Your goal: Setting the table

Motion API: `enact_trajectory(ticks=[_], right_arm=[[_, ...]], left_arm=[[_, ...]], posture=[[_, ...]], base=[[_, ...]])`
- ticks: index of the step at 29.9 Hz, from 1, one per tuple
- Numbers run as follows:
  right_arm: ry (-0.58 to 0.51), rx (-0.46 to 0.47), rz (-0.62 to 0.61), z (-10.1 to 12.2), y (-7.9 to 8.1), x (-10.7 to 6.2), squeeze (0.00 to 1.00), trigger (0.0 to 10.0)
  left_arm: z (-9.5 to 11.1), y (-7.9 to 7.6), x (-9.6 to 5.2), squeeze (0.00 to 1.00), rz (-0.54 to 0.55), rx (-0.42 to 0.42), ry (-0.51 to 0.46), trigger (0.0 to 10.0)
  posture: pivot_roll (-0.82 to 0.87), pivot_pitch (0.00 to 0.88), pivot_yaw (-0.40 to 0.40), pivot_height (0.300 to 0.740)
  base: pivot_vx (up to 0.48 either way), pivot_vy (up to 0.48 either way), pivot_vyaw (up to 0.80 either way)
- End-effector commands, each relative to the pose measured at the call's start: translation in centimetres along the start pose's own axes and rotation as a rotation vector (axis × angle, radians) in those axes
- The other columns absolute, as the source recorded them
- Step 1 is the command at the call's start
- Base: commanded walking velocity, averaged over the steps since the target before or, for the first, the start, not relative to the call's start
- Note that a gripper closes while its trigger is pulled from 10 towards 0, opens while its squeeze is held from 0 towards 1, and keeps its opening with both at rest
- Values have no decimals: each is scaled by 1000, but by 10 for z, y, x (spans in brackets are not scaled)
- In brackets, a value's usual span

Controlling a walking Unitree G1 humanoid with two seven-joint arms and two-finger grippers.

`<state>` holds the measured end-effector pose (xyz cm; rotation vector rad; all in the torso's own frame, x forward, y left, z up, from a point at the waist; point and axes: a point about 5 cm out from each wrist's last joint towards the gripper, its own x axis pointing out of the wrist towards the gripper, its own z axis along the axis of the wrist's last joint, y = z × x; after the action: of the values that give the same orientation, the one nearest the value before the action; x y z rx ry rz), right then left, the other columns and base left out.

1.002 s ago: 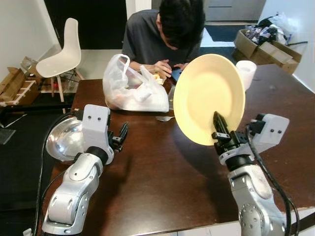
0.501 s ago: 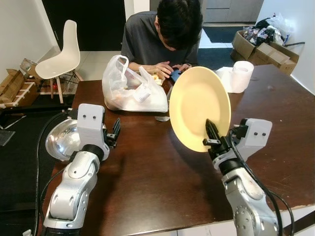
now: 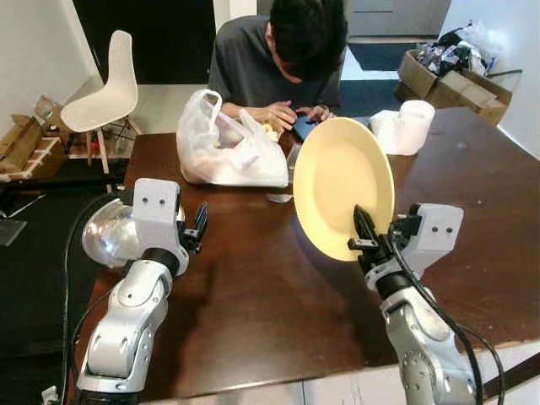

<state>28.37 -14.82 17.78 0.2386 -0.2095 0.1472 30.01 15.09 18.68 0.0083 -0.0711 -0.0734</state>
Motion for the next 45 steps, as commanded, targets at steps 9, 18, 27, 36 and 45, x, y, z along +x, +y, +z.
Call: enact_trajectory(ticks=[9, 18, 27, 36, 45], right_arm=[[-7, -8, -4, -1, 0, 1, 0, 10000], [-4, -5, -17, -2, -2, 1, 0, 10000], [7, 13, -34, -5, -5, 2, 0, 10000], [14, 41, -60, -5, -9, 3, 0, 10000], [22, 46, -63, -6, -10, 3, 0, 10000]], left_arm=[[-3, 3, 0, 0, 7, -10, 5, 10000], [-3, 3, 0, 0, 3, -9, 4, 10000], [-4, 1, 0, 0, -6, -12, 10, 10000], [-6, 0, 0, 0, -12, -14, 23, 10000], [-9, -2, -1, 0, -19, -15, 35, 10000]], posture=[[-94, 0, 77, 740], [-92, 0, 79, 740], [-92, 0, 79, 740], [-92, 0, 75, 740], [-91, 0, 73, 740]], base=[[-391, 0, 0], [-376, 0, 0], [-173, 0, -271], [0, 0, -800], [0, 0, -800]])
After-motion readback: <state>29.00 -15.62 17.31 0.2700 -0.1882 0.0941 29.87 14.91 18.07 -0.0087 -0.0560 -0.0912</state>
